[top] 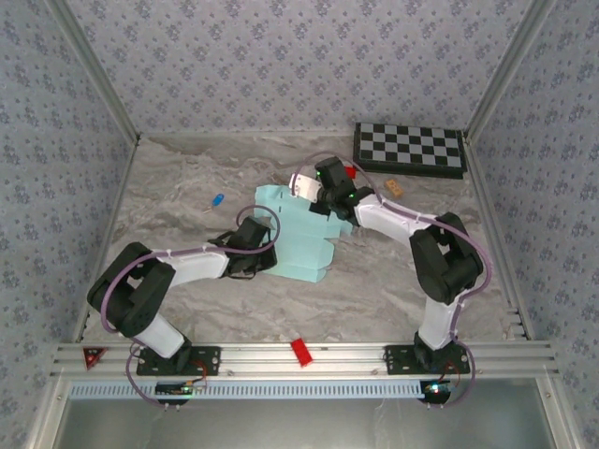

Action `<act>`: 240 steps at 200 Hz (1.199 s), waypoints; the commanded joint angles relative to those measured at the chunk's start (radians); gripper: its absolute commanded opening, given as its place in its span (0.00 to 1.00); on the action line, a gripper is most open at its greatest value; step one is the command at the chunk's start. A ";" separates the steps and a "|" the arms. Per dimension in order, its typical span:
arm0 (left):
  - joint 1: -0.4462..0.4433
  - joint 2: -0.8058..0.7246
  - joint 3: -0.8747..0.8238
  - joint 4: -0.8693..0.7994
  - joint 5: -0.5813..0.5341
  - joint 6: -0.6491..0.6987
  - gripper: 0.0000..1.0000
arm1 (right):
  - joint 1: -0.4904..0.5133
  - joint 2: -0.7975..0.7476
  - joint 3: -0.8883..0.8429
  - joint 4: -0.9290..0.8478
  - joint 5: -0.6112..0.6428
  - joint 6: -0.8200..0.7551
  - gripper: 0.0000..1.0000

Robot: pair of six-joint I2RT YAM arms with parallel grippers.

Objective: Fold the paper box

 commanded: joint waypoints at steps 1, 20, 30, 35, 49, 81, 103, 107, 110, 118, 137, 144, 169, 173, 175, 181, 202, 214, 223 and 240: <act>-0.017 0.032 -0.020 -0.020 -0.007 -0.037 0.01 | 0.019 -0.044 -0.051 0.146 0.040 -0.055 0.00; -0.018 0.038 -0.018 -0.008 -0.008 -0.048 0.00 | 0.036 -0.057 -0.113 0.208 0.056 -0.091 0.00; -0.018 0.043 -0.017 -0.002 -0.006 -0.052 0.00 | 0.043 -0.061 -0.131 0.231 0.062 -0.105 0.00; -0.018 0.045 -0.015 0.001 -0.006 -0.053 0.00 | 0.048 -0.064 -0.141 0.242 0.065 -0.112 0.00; -0.018 0.051 -0.016 0.012 -0.006 -0.059 0.00 | 0.058 -0.072 -0.175 0.287 0.075 -0.129 0.00; -0.017 0.063 -0.012 0.033 -0.003 -0.067 0.00 | 0.086 -0.090 -0.253 0.405 0.083 -0.185 0.00; -0.017 0.071 -0.005 0.036 0.000 -0.070 0.00 | 0.108 -0.087 -0.295 0.481 0.116 -0.232 0.00; -0.018 0.074 -0.004 0.037 0.000 -0.070 0.00 | 0.112 -0.087 -0.303 0.495 0.121 -0.240 0.00; -0.019 0.073 -0.004 0.038 0.000 -0.071 0.00 | 0.115 -0.087 -0.311 0.506 0.125 -0.247 0.00; -0.019 0.074 -0.004 0.041 0.000 -0.072 0.00 | 0.124 -0.084 -0.329 0.546 0.142 -0.258 0.00; -0.019 0.077 -0.001 0.045 0.003 -0.072 0.00 | 0.144 -0.071 -0.357 0.594 0.170 -0.298 0.00; -0.020 0.078 0.000 0.047 0.003 -0.071 0.00 | 0.150 -0.069 -0.367 0.616 0.177 -0.306 0.00; -0.022 0.082 0.006 0.046 0.007 -0.066 0.00 | 0.168 -0.057 -0.389 0.660 0.205 -0.321 0.00; -0.022 0.084 0.006 0.046 0.007 -0.065 0.00 | 0.171 -0.055 -0.390 0.665 0.209 -0.323 0.00; -0.022 0.084 0.006 0.045 0.006 -0.065 0.00 | 0.172 -0.055 -0.394 0.666 0.209 -0.323 0.00; -0.024 0.084 0.006 0.047 0.006 -0.065 0.00 | 0.174 -0.054 -0.399 0.671 0.211 -0.322 0.00; -0.025 0.084 0.007 0.046 0.006 -0.064 0.00 | 0.184 -0.057 -0.421 0.684 0.215 -0.313 0.00; -0.025 0.085 0.006 0.047 0.006 -0.064 0.00 | 0.192 -0.057 -0.433 0.696 0.223 -0.302 0.00; -0.025 0.085 0.008 0.048 0.005 -0.062 0.00 | 0.197 -0.056 -0.442 0.699 0.230 -0.300 0.00; -0.025 0.086 0.012 0.047 0.009 -0.058 0.00 | 0.200 -0.053 -0.457 0.718 0.238 -0.290 0.00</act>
